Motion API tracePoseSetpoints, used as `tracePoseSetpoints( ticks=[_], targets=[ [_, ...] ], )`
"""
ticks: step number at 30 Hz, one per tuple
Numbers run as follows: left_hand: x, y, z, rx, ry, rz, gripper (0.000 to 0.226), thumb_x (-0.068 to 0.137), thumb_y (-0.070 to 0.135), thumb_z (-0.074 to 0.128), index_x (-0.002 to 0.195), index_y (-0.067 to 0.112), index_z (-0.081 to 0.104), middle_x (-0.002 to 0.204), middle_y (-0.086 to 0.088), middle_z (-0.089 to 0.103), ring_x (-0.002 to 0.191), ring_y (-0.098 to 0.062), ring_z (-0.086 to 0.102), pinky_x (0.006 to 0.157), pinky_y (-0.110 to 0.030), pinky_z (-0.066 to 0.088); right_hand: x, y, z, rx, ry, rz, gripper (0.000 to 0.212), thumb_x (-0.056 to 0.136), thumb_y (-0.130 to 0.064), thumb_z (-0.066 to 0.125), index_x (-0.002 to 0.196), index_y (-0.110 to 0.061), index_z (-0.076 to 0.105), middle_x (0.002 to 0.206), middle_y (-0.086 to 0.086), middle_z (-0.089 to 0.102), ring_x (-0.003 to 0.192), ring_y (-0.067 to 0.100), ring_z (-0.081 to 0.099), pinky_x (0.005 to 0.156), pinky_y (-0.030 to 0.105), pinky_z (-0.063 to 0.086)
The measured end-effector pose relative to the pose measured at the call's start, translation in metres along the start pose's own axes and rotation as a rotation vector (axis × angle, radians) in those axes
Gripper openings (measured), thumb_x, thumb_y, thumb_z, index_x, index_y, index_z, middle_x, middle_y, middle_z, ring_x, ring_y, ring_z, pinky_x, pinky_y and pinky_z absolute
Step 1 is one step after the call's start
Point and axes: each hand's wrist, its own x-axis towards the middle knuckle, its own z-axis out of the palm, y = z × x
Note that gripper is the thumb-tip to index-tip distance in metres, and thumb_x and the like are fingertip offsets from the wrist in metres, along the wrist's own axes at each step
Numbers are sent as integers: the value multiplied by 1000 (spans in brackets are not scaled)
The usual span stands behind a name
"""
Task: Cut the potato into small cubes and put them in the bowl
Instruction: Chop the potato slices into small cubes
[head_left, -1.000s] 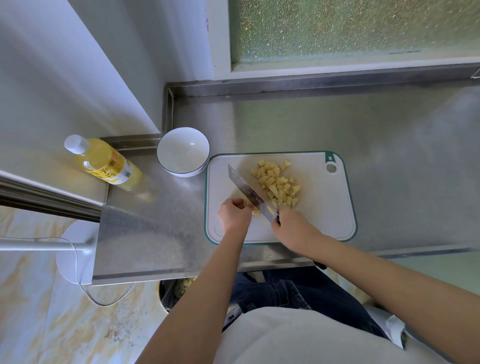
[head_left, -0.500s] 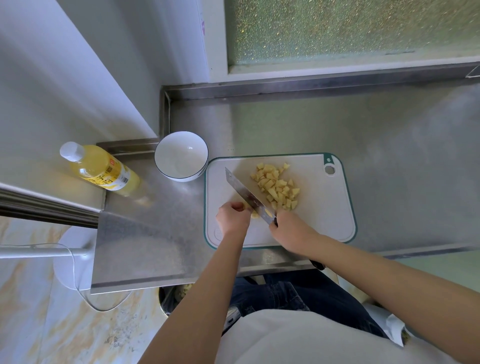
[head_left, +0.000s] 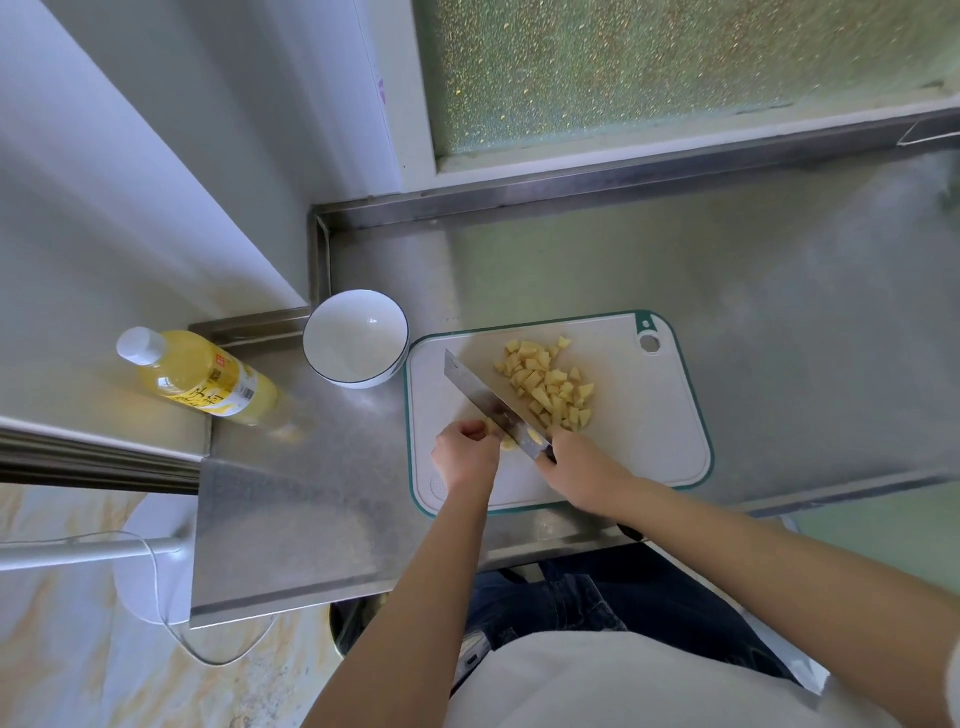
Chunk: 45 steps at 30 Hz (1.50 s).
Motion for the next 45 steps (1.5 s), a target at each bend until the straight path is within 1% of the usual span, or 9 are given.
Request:
tracePoseSetpoints(
  ticks=[7, 11, 14, 18, 25, 30, 35, 42, 45],
  targets=[
    [-2, -6, -2, 90, -46, 146, 30, 82, 12, 65, 110, 8, 55, 98, -4, 59, 88, -19, 58, 76, -29, 48, -13, 6, -10, 79, 63, -108, 23, 94, -15, 42, 72, -14, 36, 60, -1, 37, 55, 15, 34, 51, 24, 25],
    [-3, -6, -13, 407, -116, 509, 49, 78, 5, 63, 122, 9, 42, 119, -6, 41, 106, -20, 45, 87, -27, 42, -21, 13, -20, 120, 125, -129, 17, 94, -17, 41, 84, -4, 46, 59, 2, 39, 51, 15, 33, 52, 25, 28],
    [6, 2, -22, 770, -252, 812, 63, 74, 1, 57, 132, 19, 40, 135, -2, 36, 122, -23, 33, 102, -33, 33, -22, 17, -27, 118, 180, -110, 25, 94, -15, 43, 69, -17, 40, 58, 0, 41, 51, 12, 35, 47, 19, 29],
    [15, 12, -22, 1150, -431, 983, 58, 87, 6, 55, 138, 26, 36, 146, 2, 31, 130, -23, 27, 104, -34, 29, -22, 21, -30, 176, 199, -27, 29, 93, -16, 44, 65, -21, 35, 61, 0, 43, 53, 14, 36, 50, 25, 28],
    [15, 15, -16, 1078, -383, 950, 46, 86, 8, 60, 127, 22, 49, 131, -3, 42, 115, -24, 38, 94, -36, 44, -26, 27, -28, 187, 190, 10, 30, 92, -14, 45, 65, -19, 33, 60, 0, 40, 54, 14, 34, 50, 24, 26],
    [4, 9, -10, 923, -221, 717, 39, 84, 19, 61, 122, 16, 48, 120, -8, 41, 110, -27, 43, 82, -37, 48, -26, 27, -24, 148, 163, 34, 32, 93, -15, 45, 64, -20, 33, 61, -2, 41, 55, 12, 36, 49, 22, 27],
    [-6, 1, -4, 718, -133, 547, 38, 84, 28, 63, 116, 14, 47, 114, -8, 38, 98, -30, 52, 79, -40, 50, -26, 24, -19, 68, 126, 33, 34, 94, -16, 44, 62, -22, 33, 62, -3, 42, 69, 23, 42, 48, 25, 24],
    [-1, -14, -11, 554, -147, 484, 49, 78, 12, 69, 122, 12, 50, 121, -8, 39, 97, -29, 56, 84, -37, 50, -21, 21, -13, 22, 84, 3, 34, 95, -16, 43, 63, -22, 31, 62, -3, 40, 62, 19, 42, 48, 19, 24],
    [1, -15, -12, 473, -147, 471, 46, 77, 6, 69, 120, 8, 53, 121, -9, 41, 93, -26, 56, 85, -34, 50, -22, 19, -9, 25, 62, 1, 25, 95, -16, 42, 71, -17, 37, 66, -3, 41, 62, 15, 43, 53, 25, 30]
  ],
)
